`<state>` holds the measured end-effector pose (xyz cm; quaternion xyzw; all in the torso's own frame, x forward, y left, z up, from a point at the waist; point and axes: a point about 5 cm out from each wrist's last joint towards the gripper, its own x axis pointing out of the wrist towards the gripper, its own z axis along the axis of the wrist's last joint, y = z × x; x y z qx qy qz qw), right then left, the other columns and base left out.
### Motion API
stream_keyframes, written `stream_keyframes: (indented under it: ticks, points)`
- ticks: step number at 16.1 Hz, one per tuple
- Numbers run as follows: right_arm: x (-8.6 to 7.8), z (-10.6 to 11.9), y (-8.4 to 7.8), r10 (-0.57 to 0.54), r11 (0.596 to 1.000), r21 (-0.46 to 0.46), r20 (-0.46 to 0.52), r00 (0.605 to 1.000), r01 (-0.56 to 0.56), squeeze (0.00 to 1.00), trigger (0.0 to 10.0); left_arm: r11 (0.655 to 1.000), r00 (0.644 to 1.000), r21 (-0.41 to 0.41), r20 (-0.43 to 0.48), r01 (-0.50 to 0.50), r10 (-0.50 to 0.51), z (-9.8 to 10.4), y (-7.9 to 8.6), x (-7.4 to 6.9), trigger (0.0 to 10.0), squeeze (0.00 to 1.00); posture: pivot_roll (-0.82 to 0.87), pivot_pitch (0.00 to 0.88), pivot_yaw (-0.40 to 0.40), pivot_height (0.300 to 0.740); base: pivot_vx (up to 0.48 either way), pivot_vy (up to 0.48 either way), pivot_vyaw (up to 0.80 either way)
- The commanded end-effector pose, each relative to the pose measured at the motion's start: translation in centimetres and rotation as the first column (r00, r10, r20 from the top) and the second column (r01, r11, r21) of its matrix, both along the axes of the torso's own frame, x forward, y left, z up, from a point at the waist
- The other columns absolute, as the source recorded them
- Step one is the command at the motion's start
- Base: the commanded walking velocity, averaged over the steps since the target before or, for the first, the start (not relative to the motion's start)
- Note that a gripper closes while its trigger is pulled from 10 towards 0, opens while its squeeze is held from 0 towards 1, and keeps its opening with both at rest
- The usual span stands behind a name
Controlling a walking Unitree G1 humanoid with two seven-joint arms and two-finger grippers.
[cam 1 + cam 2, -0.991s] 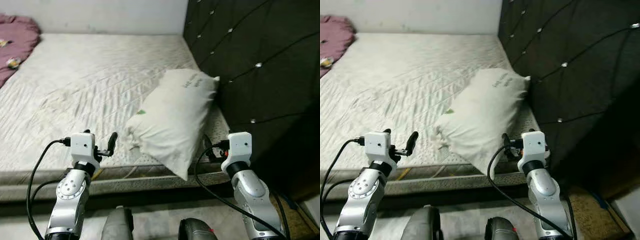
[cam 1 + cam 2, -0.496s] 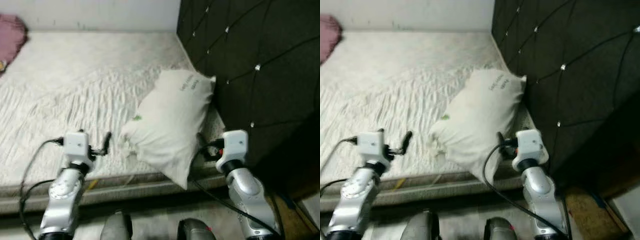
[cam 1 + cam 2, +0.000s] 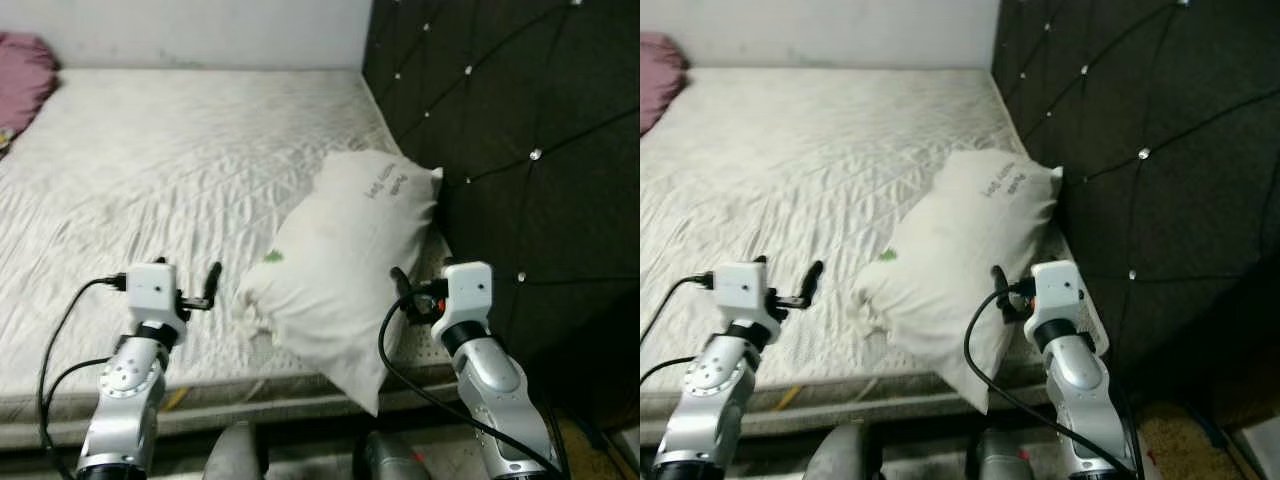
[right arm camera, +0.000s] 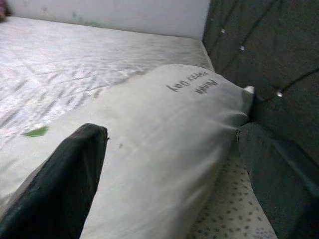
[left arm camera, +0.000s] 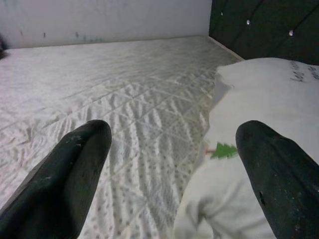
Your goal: Clean up the room
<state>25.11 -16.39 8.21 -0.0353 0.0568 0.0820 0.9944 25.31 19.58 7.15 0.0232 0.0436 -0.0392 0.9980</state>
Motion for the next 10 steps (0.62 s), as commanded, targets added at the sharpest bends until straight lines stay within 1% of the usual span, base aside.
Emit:
stream_keyframes:
  ticks: [1, 3, 7, 10]
  points:
    - [0.09, 0.40, -0.80, -0.016, 1.000, -0.006, 0.011, 1.000, 0.016, 0.00, 10.0, 1.000, 1.000, -0.015, -0.002, -0.003, 0.003, 0.02, -0.62, 0.19, 10.0, 0.00, -0.04, 0.000, -0.028, 0.668, 0.000, 0.000, 0.00]
    - [0.14, 0.36, -0.74, -0.010, 1.000, -0.001, 0.009, 1.000, 0.010, 0.00, 10.0, 1.000, 1.000, -0.010, -0.004, -0.024, 0.024, -0.04, -0.35, 0.18, 10.0, 0.00, -0.03, 0.000, -0.030, 0.643, 0.000, 0.000, 0.00]
    - [0.22, 0.38, -0.63, -0.002, 1.000, -0.002, 0.010, 1.000, 0.002, 0.00, 10.0, 0.999, 1.000, -0.010, -0.003, -0.031, 0.031, 0.01, -0.26, 0.20, 10.0, 0.00, -0.03, 0.000, -0.029, 0.593, 0.000, 0.000, 0.00]
    - [0.16, 0.35, -0.69, -0.008, 1.000, 0.002, 0.009, 1.000, 0.008, 0.00, 10.0, 0.999, 0.999, -0.012, -0.008, -0.035, 0.034, -0.03, -0.23, 0.17, 10.0, 0.00, -0.03, 0.000, -0.029, 0.588, 0.000, 0.000, 0.00]
